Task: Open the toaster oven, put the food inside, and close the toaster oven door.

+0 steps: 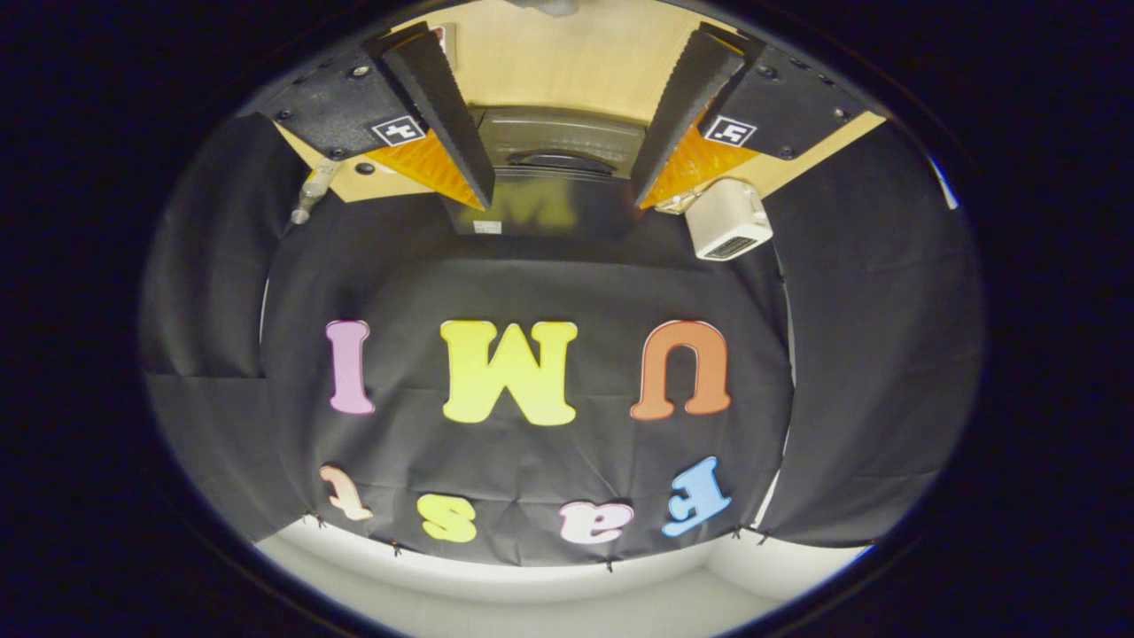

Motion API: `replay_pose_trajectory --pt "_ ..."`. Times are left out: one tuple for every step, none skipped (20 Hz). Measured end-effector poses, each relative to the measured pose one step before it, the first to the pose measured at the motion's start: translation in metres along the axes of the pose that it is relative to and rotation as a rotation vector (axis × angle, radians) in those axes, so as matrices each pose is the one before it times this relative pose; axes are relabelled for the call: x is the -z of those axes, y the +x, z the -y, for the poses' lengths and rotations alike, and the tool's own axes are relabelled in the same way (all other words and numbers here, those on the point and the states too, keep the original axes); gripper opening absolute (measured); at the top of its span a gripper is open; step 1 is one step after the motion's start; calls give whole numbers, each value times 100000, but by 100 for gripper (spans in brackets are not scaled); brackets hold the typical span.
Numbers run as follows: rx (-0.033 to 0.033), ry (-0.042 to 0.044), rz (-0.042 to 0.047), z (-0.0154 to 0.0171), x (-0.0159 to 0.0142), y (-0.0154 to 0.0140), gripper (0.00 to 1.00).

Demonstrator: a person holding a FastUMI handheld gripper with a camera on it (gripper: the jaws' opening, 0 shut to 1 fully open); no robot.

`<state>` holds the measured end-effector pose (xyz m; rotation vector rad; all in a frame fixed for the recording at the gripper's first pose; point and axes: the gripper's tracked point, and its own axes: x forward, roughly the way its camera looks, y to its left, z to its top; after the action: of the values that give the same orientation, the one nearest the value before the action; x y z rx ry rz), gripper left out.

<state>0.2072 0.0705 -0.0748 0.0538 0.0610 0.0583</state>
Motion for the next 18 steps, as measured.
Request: replay_pose_trajectory --pt "-757 1061 -1129 -270 722 1752 99" --pt "-390 900 -1779 -177 807 1763 99" --pt "-35 777 -2207 21 920 1760 99" --pt "-134 620 -1628 -5 707 1686 99" --pt "886 150 -1731 61 644 1527 99" --pt "1578 -531 -983 290 466 1590 99" --pt "1512 -737 -2313 266 941 1603 99" --pt "791 -410 -2591 91 801 1317 99" --pt "776 -175 -1694 -3 602 1197 99" --pt "929 -196 -1356 -40 688 936 99" --pt "640 -378 -2063 34 576 784 99" --pt "-705 649 189 -239 87 294 99" --pt "1534 312 1673 131 -318 241 100" --pt "621 -1408 384 287 92 205 99" --pt "-6 -128 453 -220 19 -68 100" --pt "-107 25 -12 -49 89 114 100" --pt "-376 125 331 87 -17 -223 100" --pt "-5 67 -446 147 -19 17 100"
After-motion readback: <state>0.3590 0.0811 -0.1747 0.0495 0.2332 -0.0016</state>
